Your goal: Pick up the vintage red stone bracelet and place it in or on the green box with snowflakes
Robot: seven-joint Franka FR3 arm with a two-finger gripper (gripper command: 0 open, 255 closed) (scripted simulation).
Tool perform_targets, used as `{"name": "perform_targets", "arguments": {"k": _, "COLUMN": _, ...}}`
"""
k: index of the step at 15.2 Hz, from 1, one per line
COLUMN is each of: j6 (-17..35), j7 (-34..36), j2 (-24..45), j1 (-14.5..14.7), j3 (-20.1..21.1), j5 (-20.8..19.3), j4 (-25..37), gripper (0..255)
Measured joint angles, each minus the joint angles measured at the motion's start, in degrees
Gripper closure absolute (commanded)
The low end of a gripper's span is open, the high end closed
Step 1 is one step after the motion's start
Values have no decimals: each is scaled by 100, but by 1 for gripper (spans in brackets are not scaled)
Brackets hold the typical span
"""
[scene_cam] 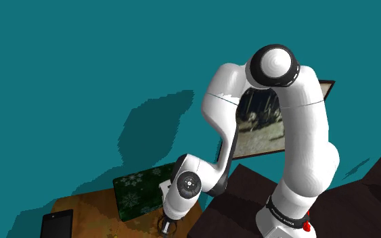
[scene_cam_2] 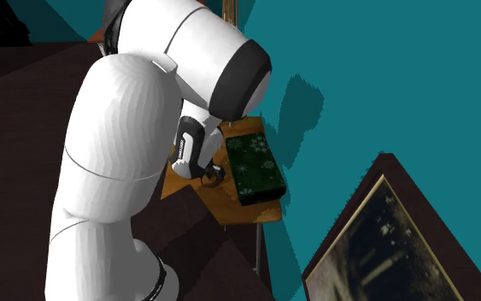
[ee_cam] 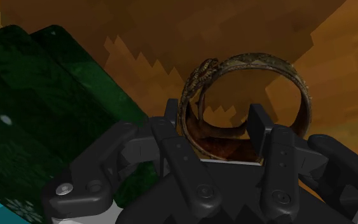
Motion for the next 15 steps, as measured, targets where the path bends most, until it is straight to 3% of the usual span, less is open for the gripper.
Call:
{"name": "perform_targets", "arguments": {"k": 9, "j6": 340, "j7": -903, "j2": -1018, "j1": -484, "j3": 614, "j5": 1234, "j4": -423, "gripper": 255}}
{"name": "perform_targets", "arguments": {"k": 15, "j6": 614, "j7": -1761, "j2": -1792, "j1": -930, "j3": 1181, "j5": 2371, "j4": -693, "gripper": 255}}
